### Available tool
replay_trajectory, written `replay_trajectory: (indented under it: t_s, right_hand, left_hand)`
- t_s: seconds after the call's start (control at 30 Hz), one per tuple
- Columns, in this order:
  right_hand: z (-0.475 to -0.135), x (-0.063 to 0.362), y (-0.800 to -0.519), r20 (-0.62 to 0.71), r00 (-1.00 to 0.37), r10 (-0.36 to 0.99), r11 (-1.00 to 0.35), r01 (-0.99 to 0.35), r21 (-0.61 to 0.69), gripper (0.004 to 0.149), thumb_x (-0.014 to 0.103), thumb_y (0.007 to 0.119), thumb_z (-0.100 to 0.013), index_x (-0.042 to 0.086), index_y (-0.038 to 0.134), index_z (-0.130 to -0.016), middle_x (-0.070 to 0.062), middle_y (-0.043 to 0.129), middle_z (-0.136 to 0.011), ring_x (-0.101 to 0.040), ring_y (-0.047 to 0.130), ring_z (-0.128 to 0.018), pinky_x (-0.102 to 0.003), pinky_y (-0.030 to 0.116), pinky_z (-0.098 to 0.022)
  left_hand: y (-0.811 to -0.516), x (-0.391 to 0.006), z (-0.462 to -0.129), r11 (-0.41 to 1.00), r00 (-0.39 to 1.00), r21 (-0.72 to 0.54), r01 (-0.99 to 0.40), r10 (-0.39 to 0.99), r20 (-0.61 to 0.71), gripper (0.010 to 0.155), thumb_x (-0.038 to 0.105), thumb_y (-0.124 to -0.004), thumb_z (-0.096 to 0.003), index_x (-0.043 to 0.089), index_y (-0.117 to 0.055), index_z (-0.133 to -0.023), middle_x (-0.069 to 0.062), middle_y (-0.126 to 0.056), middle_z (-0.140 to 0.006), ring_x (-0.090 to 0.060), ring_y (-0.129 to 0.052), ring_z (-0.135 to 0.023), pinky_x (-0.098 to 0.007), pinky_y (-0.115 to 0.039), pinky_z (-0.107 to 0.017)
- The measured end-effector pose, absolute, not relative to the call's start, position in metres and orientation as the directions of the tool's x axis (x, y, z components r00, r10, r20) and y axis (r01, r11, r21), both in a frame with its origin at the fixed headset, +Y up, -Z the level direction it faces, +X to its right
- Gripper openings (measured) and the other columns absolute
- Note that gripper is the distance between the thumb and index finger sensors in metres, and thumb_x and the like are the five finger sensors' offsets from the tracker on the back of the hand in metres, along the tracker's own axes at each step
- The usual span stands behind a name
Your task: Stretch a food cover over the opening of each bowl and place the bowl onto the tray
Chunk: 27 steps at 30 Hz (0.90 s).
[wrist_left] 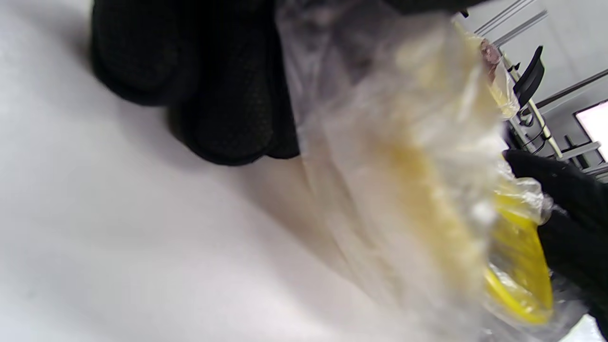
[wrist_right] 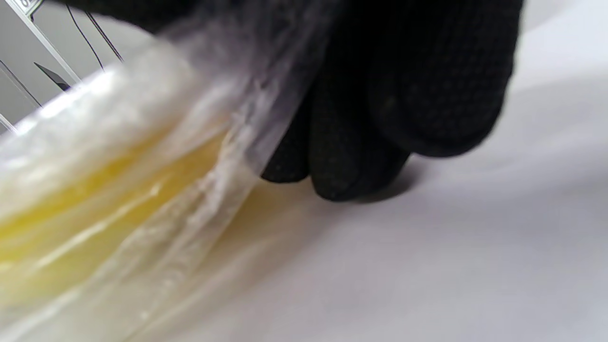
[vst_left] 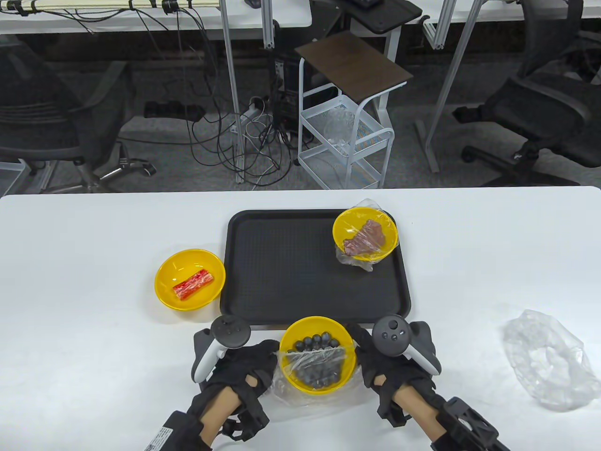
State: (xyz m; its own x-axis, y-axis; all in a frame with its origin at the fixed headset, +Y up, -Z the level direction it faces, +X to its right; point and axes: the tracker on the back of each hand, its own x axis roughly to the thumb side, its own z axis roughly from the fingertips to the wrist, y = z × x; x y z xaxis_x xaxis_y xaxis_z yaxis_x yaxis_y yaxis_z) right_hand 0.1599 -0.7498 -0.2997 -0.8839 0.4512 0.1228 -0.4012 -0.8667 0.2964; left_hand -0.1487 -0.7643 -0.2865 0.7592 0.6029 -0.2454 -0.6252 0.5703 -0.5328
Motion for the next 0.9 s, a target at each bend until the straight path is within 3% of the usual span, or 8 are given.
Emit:
replay_trajectory:
  t_s: [0.17, 0.33, 0.43, 0.57, 0.73, 0.9]
  right_hand:
    - [-0.313, 0.160, -0.746, 0.134, -0.888, 0.441, -0.875, -0.392, 0.285, 0.050, 0.026, 0.077, -0.048, 0.026, 0.079, -0.098, -0.007, 0.099, -0.067, -0.035, 0.105, -0.049, -0.040, 0.090, -0.028]
    - [-0.320, 0.156, -0.751, 0.126, -0.874, 0.470, -0.852, -0.412, 0.323, 0.054, 0.025, 0.076, -0.048, 0.030, 0.071, -0.102, -0.008, 0.099, -0.069, -0.036, 0.104, -0.051, -0.040, 0.090, -0.028]
    - [-0.326, 0.156, -0.752, 0.120, -0.859, 0.497, -0.838, -0.440, 0.324, 0.050, 0.026, 0.076, -0.048, 0.029, 0.078, -0.098, -0.008, 0.099, -0.068, -0.035, 0.104, -0.050, -0.040, 0.090, -0.027]
    - [-0.331, 0.153, -0.755, 0.109, -0.829, 0.548, -0.795, -0.476, 0.377, 0.046, 0.026, 0.076, -0.048, 0.028, 0.084, -0.093, -0.008, 0.099, -0.069, -0.035, 0.104, -0.051, -0.039, 0.091, -0.027]
    - [-0.329, 0.152, -0.758, 0.079, -0.808, 0.584, -0.771, -0.521, 0.366, 0.048, 0.028, 0.077, -0.048, 0.017, 0.082, -0.094, -0.007, 0.102, -0.065, -0.032, 0.108, -0.045, -0.037, 0.093, -0.022]
    - [-0.323, 0.156, -0.762, 0.014, -0.794, 0.607, -0.759, -0.575, 0.304, 0.048, 0.032, 0.079, -0.047, 0.007, 0.085, -0.088, -0.006, 0.106, -0.056, -0.028, 0.111, -0.034, -0.034, 0.094, -0.016]
  left_hand:
    - [-0.760, -0.146, -0.298, 0.589, 0.790, -0.548, -0.593, 0.559, -0.254, 0.047, 0.037, -0.072, -0.0523, 0.032, -0.081, -0.098, -0.004, -0.101, -0.081, -0.035, -0.106, -0.061, -0.049, -0.088, -0.048]
    - [-0.761, -0.142, -0.305, 0.587, 0.793, -0.554, -0.590, 0.552, -0.260, 0.047, 0.036, -0.071, -0.0525, 0.033, -0.080, -0.098, -0.004, -0.101, -0.081, -0.035, -0.105, -0.061, -0.049, -0.088, -0.048]
    - [-0.762, -0.140, -0.310, 0.583, 0.793, -0.561, -0.588, 0.553, -0.256, 0.047, 0.036, -0.071, -0.0525, 0.034, -0.081, -0.098, -0.004, -0.101, -0.080, -0.035, -0.104, -0.060, -0.049, -0.088, -0.048]
    - [-0.768, -0.136, -0.314, 0.524, 0.766, -0.593, -0.612, 0.579, -0.280, 0.048, 0.036, -0.070, -0.0532, 0.028, -0.077, -0.100, -0.002, -0.100, -0.079, -0.033, -0.104, -0.059, -0.048, -0.088, -0.048]
    - [-0.774, -0.136, -0.313, 0.521, 0.745, -0.557, -0.646, 0.590, -0.312, 0.051, 0.041, -0.070, -0.0522, 0.020, -0.076, -0.098, 0.001, -0.103, -0.070, -0.030, -0.107, -0.050, -0.045, -0.090, -0.041]
    - [-0.777, -0.138, -0.310, 0.555, 0.736, -0.494, -0.669, 0.585, -0.340, 0.049, 0.048, -0.072, -0.0509, 0.021, -0.082, -0.091, 0.004, -0.107, -0.059, -0.027, -0.109, -0.039, -0.042, -0.093, -0.034]
